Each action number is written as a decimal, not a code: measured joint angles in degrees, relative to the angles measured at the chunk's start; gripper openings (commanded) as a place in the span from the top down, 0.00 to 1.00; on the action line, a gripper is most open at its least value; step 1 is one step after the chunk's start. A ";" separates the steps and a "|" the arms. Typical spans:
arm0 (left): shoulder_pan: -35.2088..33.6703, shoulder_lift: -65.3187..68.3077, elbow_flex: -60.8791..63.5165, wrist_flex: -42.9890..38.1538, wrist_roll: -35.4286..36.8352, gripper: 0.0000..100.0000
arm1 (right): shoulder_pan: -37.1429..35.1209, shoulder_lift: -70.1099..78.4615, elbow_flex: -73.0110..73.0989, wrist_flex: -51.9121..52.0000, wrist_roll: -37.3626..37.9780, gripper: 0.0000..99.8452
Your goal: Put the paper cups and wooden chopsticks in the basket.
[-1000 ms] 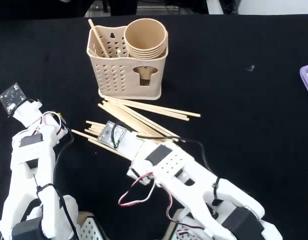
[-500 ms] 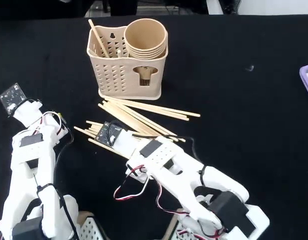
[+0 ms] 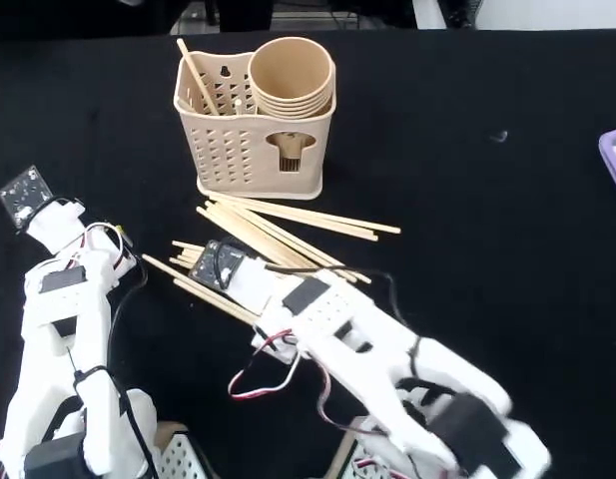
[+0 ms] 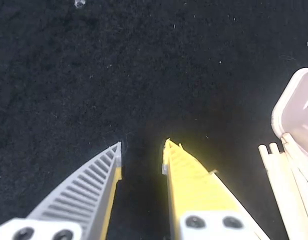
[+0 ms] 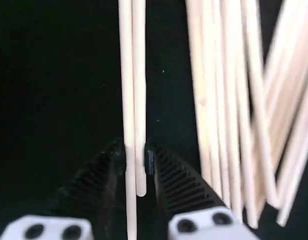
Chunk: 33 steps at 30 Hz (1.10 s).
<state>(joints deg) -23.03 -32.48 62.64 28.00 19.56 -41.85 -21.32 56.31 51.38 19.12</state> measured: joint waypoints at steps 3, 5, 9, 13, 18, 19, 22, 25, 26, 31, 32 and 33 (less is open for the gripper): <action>0.00 0.00 0.00 0.00 0.00 0.86 | 0.00 -9.32 2.29 2.99 0.09 0.99; 0.00 0.00 0.00 0.00 0.00 0.86 | 0.09 -15.91 4.57 3.69 0.09 0.99; 0.00 0.00 0.00 0.00 0.00 0.86 | 3.96 -29.10 5.27 4.13 0.00 0.99; 0.09 0.00 0.00 0.00 0.00 0.86 | 8.44 -38.77 0.26 4.48 0.00 0.99; 0.09 0.00 0.00 0.00 0.00 0.86 | 8.53 -40.62 -12.57 8.70 -3.96 0.99; 0.09 0.00 0.00 0.00 0.00 0.86 | 8.44 -40.62 -15.12 8.70 -4.75 0.99; 0.09 0.00 0.00 0.00 0.00 0.86 | 7.38 -40.62 -21.89 5.71 -6.68 0.99; 0.09 0.00 0.00 0.00 0.00 0.86 | 5.98 -40.09 -25.67 -3.08 -8.26 0.99; 0.09 0.00 0.18 0.00 0.00 0.86 | 5.45 -36.48 -26.73 -6.95 -8.35 0.99; 0.09 0.00 2.81 -3.60 0.00 0.86 | 5.10 -19.69 -26.90 -26.20 -8.35 0.99; 0.09 0.00 3.25 -4.48 0.00 0.86 | 4.84 -17.23 -26.99 -30.07 -8.35 0.99; 0.09 0.00 3.52 -5.19 0.00 0.86 | 4.66 -14.59 -26.99 -33.85 -8.35 0.99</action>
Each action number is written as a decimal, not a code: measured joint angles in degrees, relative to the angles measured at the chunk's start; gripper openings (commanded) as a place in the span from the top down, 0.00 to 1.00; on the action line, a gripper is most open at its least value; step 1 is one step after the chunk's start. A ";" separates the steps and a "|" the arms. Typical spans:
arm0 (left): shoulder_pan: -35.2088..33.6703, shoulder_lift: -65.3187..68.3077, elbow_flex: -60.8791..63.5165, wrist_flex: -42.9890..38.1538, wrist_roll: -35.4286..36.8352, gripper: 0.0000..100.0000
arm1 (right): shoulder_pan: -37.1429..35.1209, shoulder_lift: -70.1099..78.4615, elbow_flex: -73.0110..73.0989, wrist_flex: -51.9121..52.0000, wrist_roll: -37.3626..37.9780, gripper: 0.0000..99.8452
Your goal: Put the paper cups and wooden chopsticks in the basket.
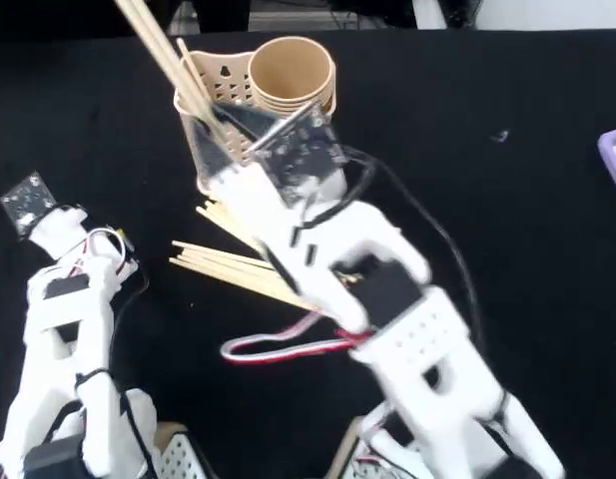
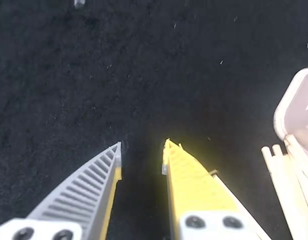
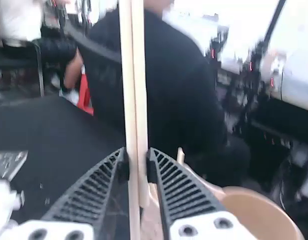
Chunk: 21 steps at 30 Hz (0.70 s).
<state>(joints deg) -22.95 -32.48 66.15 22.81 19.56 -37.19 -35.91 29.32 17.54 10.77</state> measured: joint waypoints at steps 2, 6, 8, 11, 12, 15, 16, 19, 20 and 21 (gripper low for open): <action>0.00 0.00 0.00 -0.44 0.00 0.86 | 0.35 5.27 0.00 -7.38 -0.35 0.99; 0.00 0.00 0.09 -0.53 0.00 0.86 | 0.09 13.63 0.00 -19.69 -0.44 0.99; 0.00 0.00 0.09 -0.53 0.00 0.86 | 0.44 17.05 0.00 -25.05 -0.44 0.99; 0.00 0.00 0.09 -0.53 0.00 0.86 | 1.41 21.36 0.00 -32.62 -0.44 0.99; 0.00 0.00 0.09 -0.53 0.00 0.86 | 1.85 22.59 0.00 -34.81 -0.44 0.99; 0.00 0.00 0.09 -0.53 0.00 0.86 | 2.90 25.85 0.00 -39.91 -0.44 0.99; 0.00 0.00 0.09 -0.53 0.00 0.86 | 3.25 26.90 0.00 -41.14 -0.44 0.99; 0.00 0.00 0.09 -0.53 0.00 0.86 | 4.75 30.15 0.00 -44.13 -0.44 0.99; 0.00 0.00 0.09 -0.53 0.00 0.86 | 5.10 31.03 0.00 -44.66 -0.44 0.99; 0.00 0.00 0.09 -0.53 0.00 0.86 | 5.27 31.91 -0.44 -44.84 -0.44 0.99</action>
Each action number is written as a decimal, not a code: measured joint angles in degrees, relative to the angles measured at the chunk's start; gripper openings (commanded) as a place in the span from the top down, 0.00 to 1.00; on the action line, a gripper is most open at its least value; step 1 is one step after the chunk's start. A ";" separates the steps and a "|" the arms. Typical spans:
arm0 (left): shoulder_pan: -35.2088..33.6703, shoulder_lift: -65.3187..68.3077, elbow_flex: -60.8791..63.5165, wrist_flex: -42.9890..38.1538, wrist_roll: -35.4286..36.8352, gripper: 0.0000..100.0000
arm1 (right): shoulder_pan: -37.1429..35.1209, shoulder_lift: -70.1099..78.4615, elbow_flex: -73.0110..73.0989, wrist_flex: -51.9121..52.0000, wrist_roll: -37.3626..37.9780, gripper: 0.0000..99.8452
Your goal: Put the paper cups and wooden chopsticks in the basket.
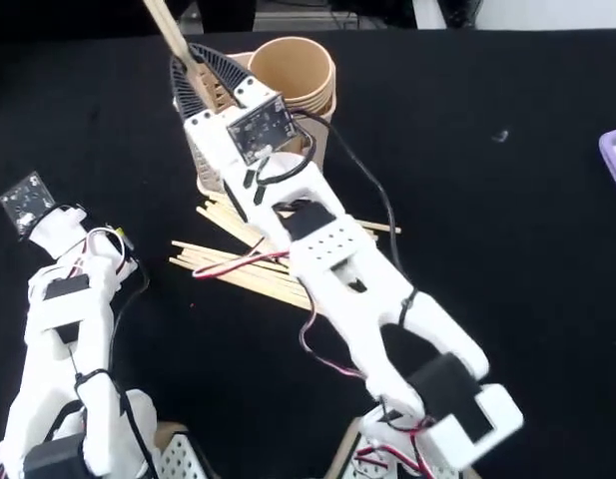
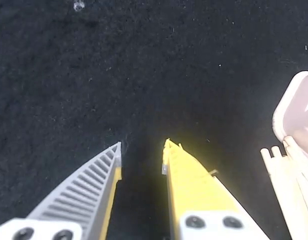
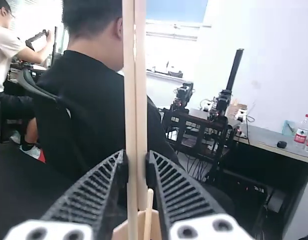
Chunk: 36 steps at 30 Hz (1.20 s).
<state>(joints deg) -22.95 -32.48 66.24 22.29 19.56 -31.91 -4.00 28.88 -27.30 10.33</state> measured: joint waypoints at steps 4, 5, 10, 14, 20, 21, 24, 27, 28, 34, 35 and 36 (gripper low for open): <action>0.00 0.00 0.00 0.00 0.00 0.86 | 0.44 3.16 -2.20 -0.35 0.00 0.99; 0.00 0.00 0.00 0.00 0.00 0.86 | 0.44 4.04 -2.73 -0.35 0.00 0.99; 0.00 0.00 0.00 0.00 0.00 0.86 | 0.44 8.26 -5.63 -0.35 0.09 0.99; 0.00 0.00 0.00 0.00 0.00 0.86 | 0.44 9.85 -6.77 -0.35 0.09 0.99; 0.00 0.00 0.00 0.00 0.09 0.86 | 0.44 9.85 -6.86 -0.35 0.09 0.99; 0.00 0.00 0.00 0.00 0.18 0.86 | 0.44 9.85 -6.86 -0.35 0.09 0.99; 0.00 0.00 0.00 0.00 0.44 0.86 | 0.44 9.85 -6.86 0.70 0.09 0.94; 0.00 0.00 0.00 0.00 0.44 0.86 | 0.44 9.85 -7.47 5.19 0.09 0.86; 0.00 0.00 0.00 0.00 0.44 0.86 | 0.44 9.93 -8.70 7.38 0.00 0.86; 0.00 0.00 0.00 0.00 0.44 0.86 | 0.44 9.85 -16.00 19.96 -4.04 0.89; 0.00 0.00 0.00 0.00 0.44 0.86 | 0.44 9.85 -17.32 21.19 -5.19 0.89; 0.00 0.00 0.00 0.00 0.44 0.86 | 0.44 9.85 -18.55 22.33 -5.98 0.89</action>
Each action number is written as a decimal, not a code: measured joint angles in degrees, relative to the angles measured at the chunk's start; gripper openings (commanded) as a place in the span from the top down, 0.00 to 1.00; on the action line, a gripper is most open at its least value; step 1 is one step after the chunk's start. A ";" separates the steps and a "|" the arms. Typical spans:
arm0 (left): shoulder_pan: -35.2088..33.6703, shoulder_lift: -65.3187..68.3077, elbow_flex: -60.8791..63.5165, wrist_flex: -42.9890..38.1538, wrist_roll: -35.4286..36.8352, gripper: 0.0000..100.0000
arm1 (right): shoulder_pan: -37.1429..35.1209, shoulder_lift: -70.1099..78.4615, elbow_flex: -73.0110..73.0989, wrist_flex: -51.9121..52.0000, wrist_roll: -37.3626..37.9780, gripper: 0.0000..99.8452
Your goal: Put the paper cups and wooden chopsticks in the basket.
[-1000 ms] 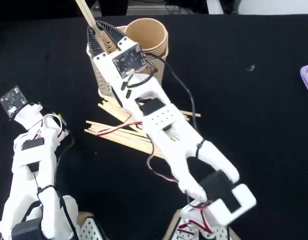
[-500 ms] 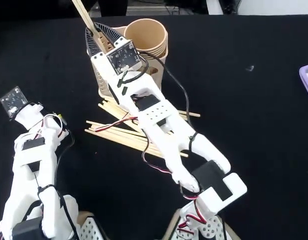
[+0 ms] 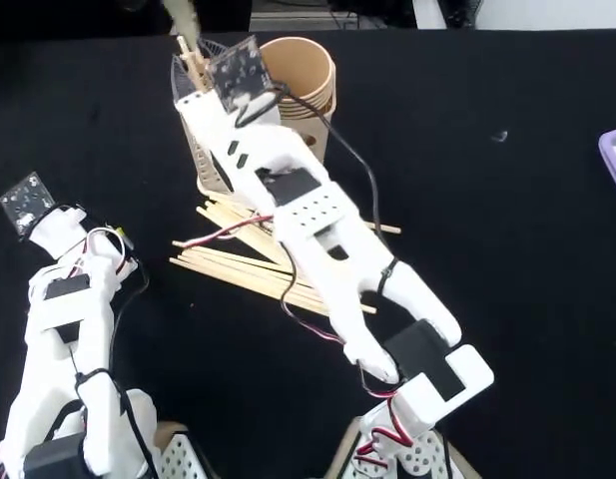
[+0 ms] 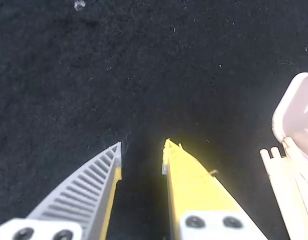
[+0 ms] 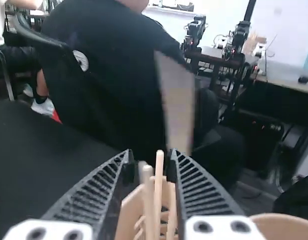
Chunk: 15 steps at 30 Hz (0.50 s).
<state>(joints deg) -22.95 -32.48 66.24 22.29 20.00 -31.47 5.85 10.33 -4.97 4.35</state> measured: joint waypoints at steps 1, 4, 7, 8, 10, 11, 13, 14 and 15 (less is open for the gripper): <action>0.00 0.00 0.00 0.00 0.00 0.86 | 0.00 0.00 -1.14 0.97 -0.35 0.89; 0.00 0.00 0.00 0.00 0.00 0.86 | 0.00 0.00 -4.40 3.43 -0.88 0.90; 0.00 0.00 0.00 0.00 0.00 0.86 | 0.00 0.00 -7.38 6.86 -1.23 0.90; 0.00 0.00 0.00 0.00 0.00 0.86 | 0.00 -0.26 -8.26 8.44 -1.23 0.90; 0.00 0.00 0.00 0.00 0.00 0.86 | 0.00 -1.93 -9.58 12.13 -1.23 0.90; 0.00 0.00 0.00 0.00 0.00 0.86 | 0.00 -3.25 -10.37 14.24 -1.23 0.90; 0.00 0.00 0.00 0.00 0.00 0.86 | 0.00 -7.12 -11.69 19.16 -1.23 0.90; 0.00 0.00 0.00 0.00 0.00 0.86 | 0.00 -9.41 -12.13 21.98 -1.23 0.90; 0.00 0.00 0.00 0.00 0.00 0.86 | 0.00 -12.04 -12.40 25.23 -1.32 0.90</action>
<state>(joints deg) -22.95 -32.48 66.24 22.29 20.00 -31.47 -6.20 -2.07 20.26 3.03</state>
